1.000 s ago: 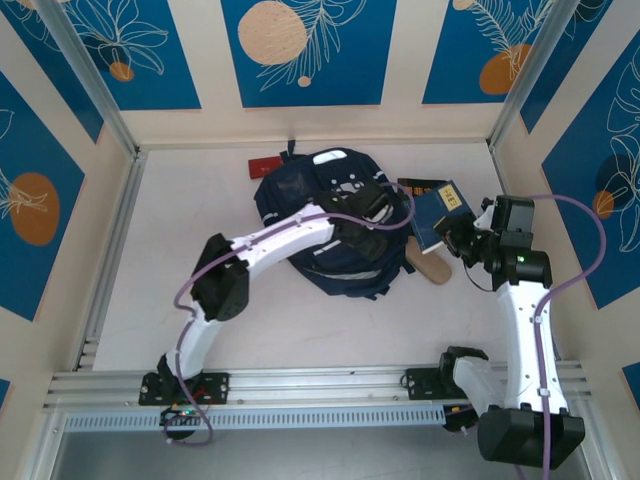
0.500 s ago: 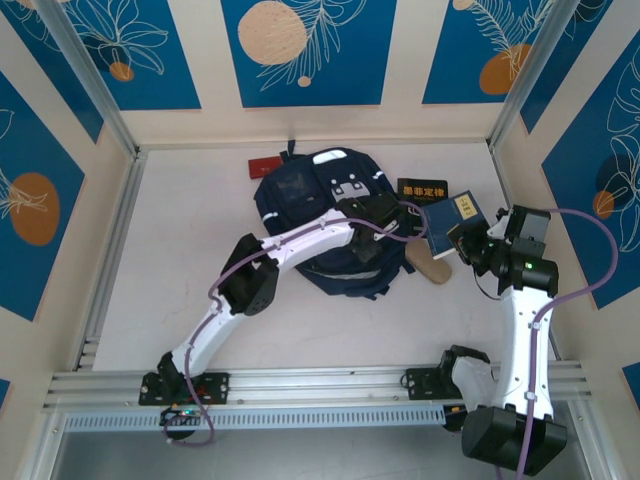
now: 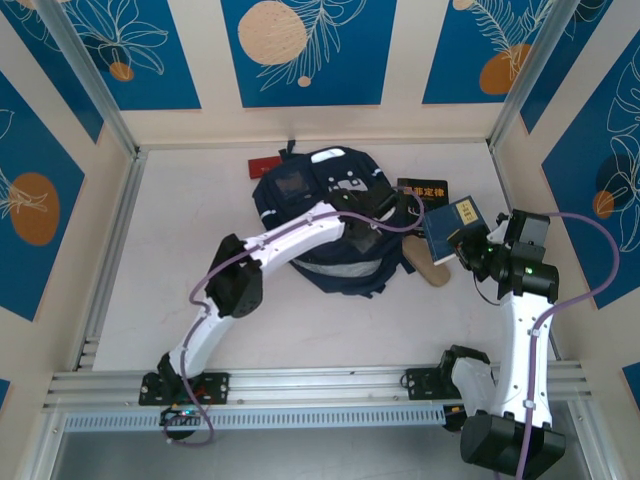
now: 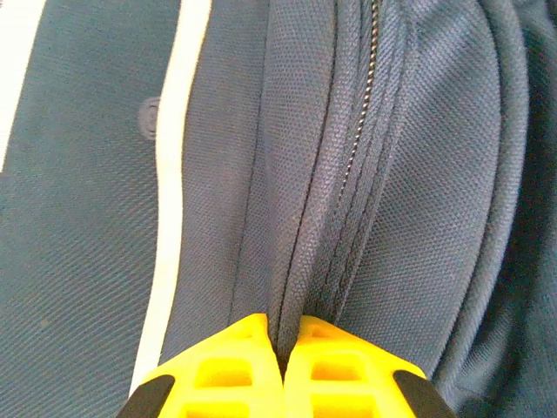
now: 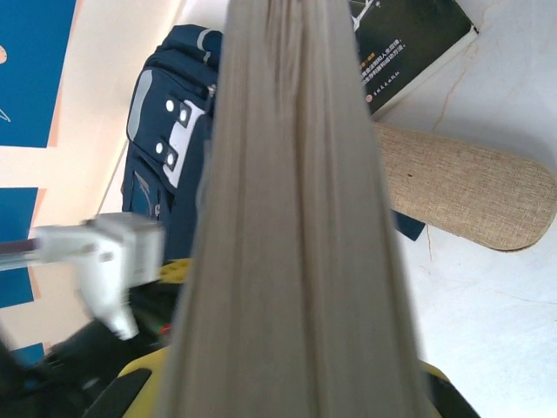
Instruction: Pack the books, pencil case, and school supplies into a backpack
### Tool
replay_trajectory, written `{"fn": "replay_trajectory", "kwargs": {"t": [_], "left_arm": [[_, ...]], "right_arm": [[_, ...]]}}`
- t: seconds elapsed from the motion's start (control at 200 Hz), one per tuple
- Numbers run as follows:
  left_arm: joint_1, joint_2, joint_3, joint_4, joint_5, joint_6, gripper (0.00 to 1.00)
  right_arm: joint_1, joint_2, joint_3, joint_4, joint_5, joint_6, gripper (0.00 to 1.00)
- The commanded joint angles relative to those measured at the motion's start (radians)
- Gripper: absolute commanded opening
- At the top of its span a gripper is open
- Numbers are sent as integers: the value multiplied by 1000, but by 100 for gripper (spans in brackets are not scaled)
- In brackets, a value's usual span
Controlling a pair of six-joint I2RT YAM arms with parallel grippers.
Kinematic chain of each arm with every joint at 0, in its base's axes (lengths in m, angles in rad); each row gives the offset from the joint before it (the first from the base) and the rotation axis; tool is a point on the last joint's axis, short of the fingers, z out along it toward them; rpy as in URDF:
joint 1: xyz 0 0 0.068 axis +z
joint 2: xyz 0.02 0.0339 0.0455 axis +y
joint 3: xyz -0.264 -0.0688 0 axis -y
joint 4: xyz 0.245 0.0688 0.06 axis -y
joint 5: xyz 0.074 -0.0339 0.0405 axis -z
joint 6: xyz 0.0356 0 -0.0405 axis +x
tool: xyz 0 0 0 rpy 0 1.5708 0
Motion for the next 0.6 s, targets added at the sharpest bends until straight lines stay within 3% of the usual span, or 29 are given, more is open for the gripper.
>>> {"fn": "replay_trajectory", "kwargs": {"t": [0.0, 0.075, 0.315, 0.54, 0.595], "left_arm": [[5, -161, 10, 31, -94, -99, 0], [12, -197, 9, 51, -158, -165, 0], [39, -236, 40, 131, -142, -236, 0], [41, -269, 58, 123, -110, -239, 0], [44, -283, 56, 107, -100, -246, 0]], "right_arm": [[-4, -25, -2, -12, -37, -33, 5], [-5, -31, -6, -21, -70, -33, 5], [64, -42, -63, 6, -186, 36, 5], [254, -8, -207, 304, -318, 206, 5], [315, 13, -218, 378, -301, 230, 5]]}}
